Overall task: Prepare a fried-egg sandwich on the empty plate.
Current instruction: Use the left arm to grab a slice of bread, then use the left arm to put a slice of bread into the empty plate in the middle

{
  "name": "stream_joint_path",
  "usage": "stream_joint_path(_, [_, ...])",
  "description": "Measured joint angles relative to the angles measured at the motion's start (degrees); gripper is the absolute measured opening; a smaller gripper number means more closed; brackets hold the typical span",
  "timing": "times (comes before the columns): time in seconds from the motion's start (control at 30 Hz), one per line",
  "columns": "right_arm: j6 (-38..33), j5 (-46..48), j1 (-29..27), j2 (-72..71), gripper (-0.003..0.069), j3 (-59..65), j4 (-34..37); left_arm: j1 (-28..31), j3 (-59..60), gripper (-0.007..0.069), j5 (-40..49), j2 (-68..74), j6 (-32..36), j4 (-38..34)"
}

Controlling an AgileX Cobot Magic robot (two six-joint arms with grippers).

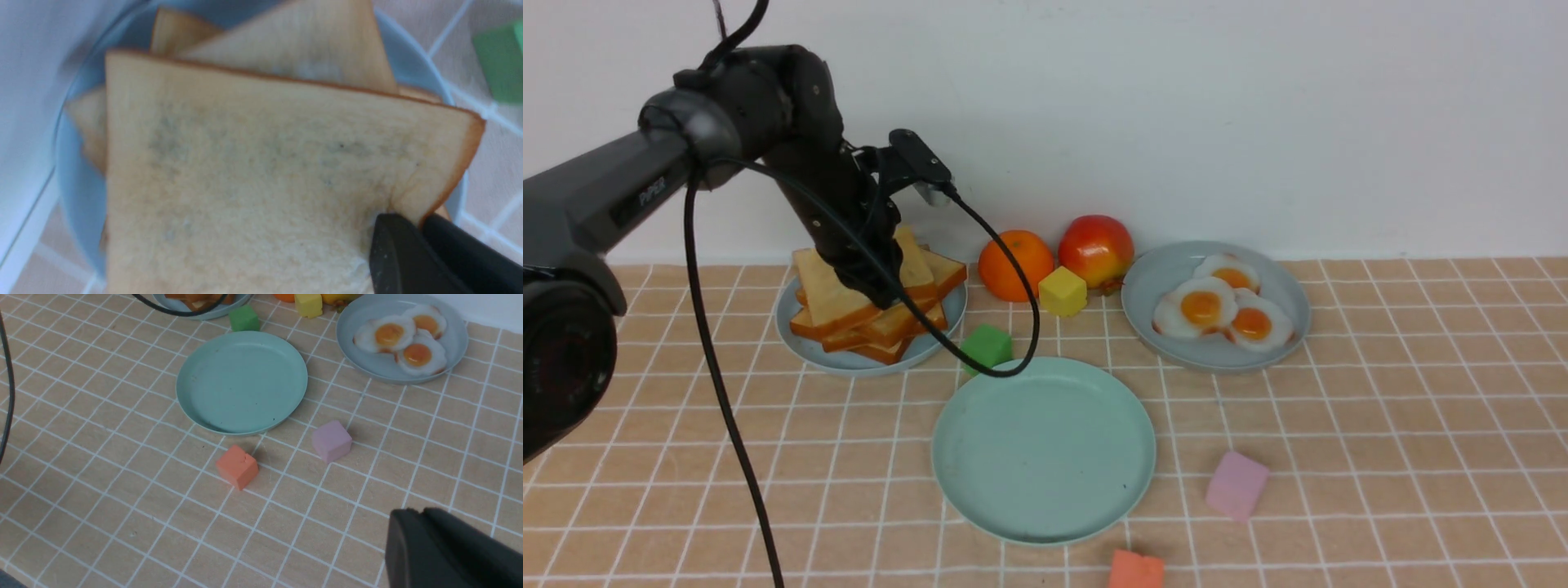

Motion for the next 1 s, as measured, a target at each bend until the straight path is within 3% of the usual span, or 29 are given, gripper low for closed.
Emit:
stream_joint_path(0.2, [0.0, 0.0, 0.0, 0.0, 0.0059, 0.0, 0.0, -6.11, 1.26, 0.0013, 2.62, -10.57, -12.09, 3.19])
stream_joint_path(0.4, [0.0, 0.54, 0.0, -0.47, 0.0064, 0.0, -0.16, -19.18, 12.53, 0.0013, 2.31, -18.6, -19.94, 4.04])
stream_joint_path(0.53, [0.0, 1.47, 0.0, -1.83, 0.0067, 0.0, -1.02, -27.25, 22.92, 0.0012, -3.24, -18.19, -24.04, 7.02])
stream_joint_path(0.7, [0.0, 1.87, 0.0, -3.01, 0.0075, 0.0, -1.35, -30.4, 27.86, 0.0012, -10.1, -15.81, -25.24, 11.16])
stream_joint_path(0.93, [0.0, 2.16, 0.0, -3.42, 0.0082, 0.0, -1.35, -30.47, 28.1, 0.0017, -13.54, -13.49, -25.38, 11.78])
stream_joint_path(1.0, [0.0, 2.21, 0.0, -3.42, 0.0087, 0.0, -1.35, -30.47, 28.1, 0.0062, -13.75, -12.41, -25.38, 11.57])
